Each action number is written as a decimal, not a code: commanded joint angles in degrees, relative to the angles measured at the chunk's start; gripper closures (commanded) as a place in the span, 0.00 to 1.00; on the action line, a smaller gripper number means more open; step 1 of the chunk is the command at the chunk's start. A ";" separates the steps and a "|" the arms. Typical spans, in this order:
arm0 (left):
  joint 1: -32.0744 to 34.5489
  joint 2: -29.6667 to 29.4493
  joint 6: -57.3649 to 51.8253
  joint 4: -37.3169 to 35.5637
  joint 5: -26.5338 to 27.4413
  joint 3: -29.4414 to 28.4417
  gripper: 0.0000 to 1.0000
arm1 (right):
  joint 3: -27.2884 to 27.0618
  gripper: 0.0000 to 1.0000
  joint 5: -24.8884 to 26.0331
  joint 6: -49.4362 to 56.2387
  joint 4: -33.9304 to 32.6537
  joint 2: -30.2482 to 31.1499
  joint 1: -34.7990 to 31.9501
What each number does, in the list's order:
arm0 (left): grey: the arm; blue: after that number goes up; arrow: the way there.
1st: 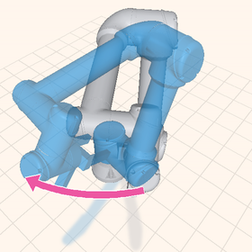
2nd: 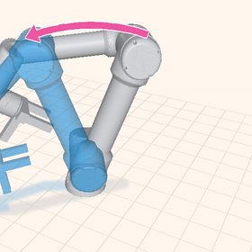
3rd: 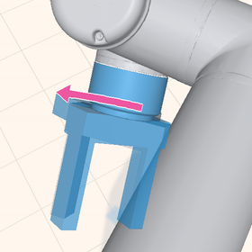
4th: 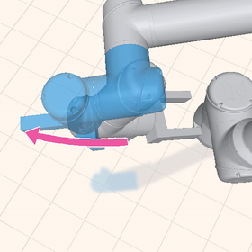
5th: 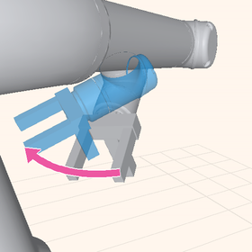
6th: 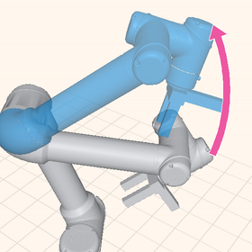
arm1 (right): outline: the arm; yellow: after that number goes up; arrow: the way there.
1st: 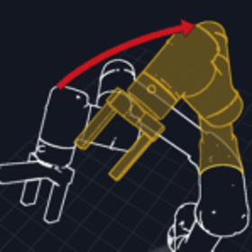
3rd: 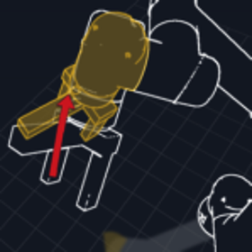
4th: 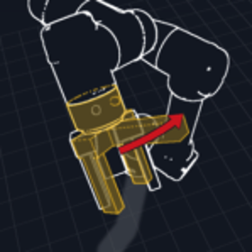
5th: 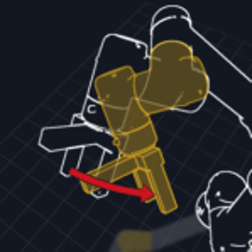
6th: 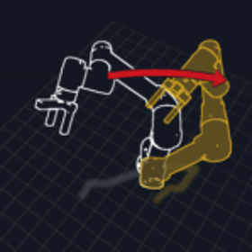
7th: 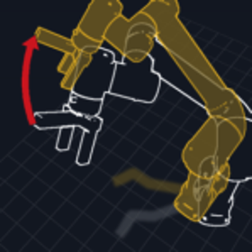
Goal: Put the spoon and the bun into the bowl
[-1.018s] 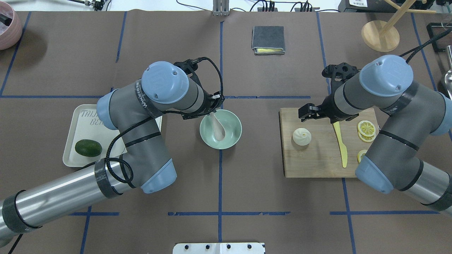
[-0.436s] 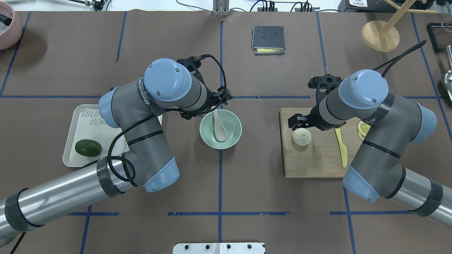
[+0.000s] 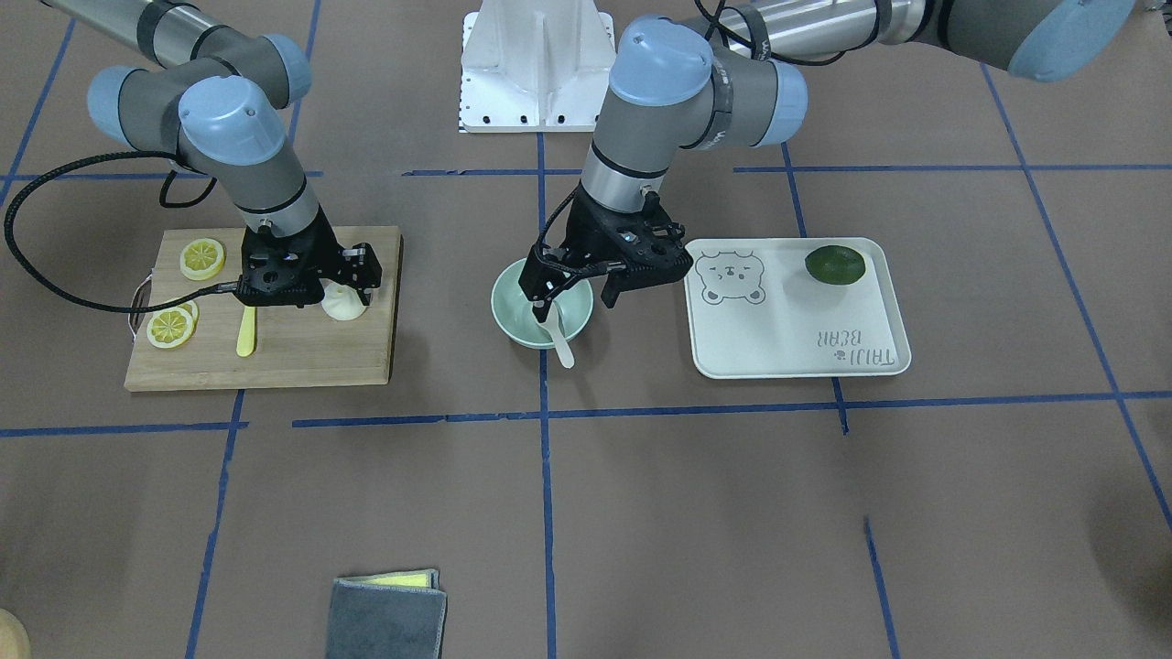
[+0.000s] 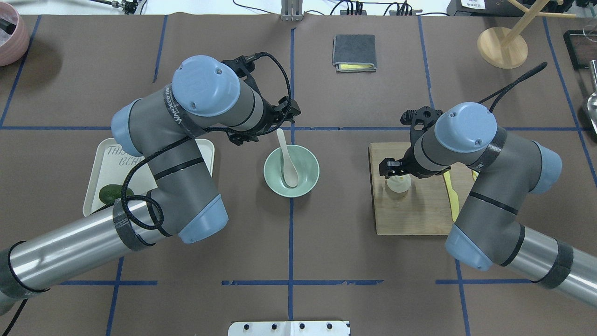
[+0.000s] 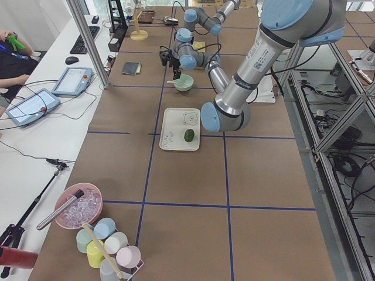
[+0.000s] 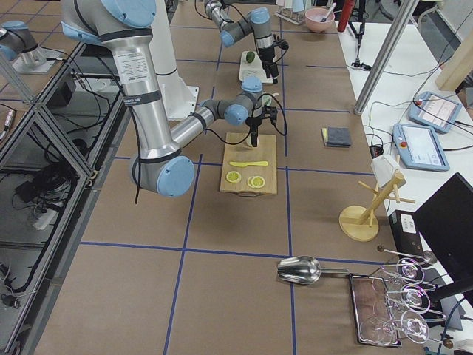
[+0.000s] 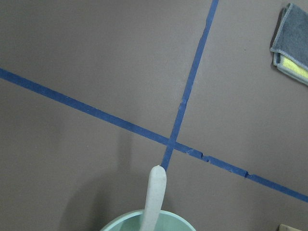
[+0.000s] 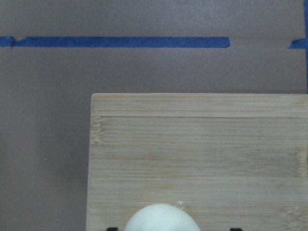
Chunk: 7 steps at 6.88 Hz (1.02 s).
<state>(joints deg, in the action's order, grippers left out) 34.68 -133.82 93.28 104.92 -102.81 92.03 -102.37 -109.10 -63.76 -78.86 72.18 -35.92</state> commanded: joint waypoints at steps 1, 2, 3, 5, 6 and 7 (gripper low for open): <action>1.00 0.58 -0.47 -0.68 -0.11 0.60 0.00 | -0.02 1.00 -0.15 0.30 -0.07 -0.02 0.24; 2.57 1.80 -2.21 -1.73 -0.20 2.17 0.00 | -0.37 1.00 -0.59 0.39 -0.07 -0.11 0.15; 4.85 3.29 -5.71 -5.65 -2.90 5.23 0.00 | -0.99 1.00 -0.68 0.39 -0.07 -0.02 0.06; 12.31 8.55 -15.53 -9.81 -6.52 11.56 0.00 | -4.67 1.00 -1.55 0.48 -1.21 -0.02 -1.16; 16.26 9.88 -21.76 -11.22 -8.35 11.85 0.00 | -6.68 1.00 -3.38 0.48 -4.34 -0.46 -2.82; 19.60 12.59 -28.35 -11.49 -10.37 12.38 0.00 | -7.31 1.00 -4.97 0.39 -6.73 -4.29 -4.32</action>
<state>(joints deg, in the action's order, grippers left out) 50.15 -123.98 72.32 94.33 -111.00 103.51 -108.36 -112.27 -63.30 -82.80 70.84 -38.52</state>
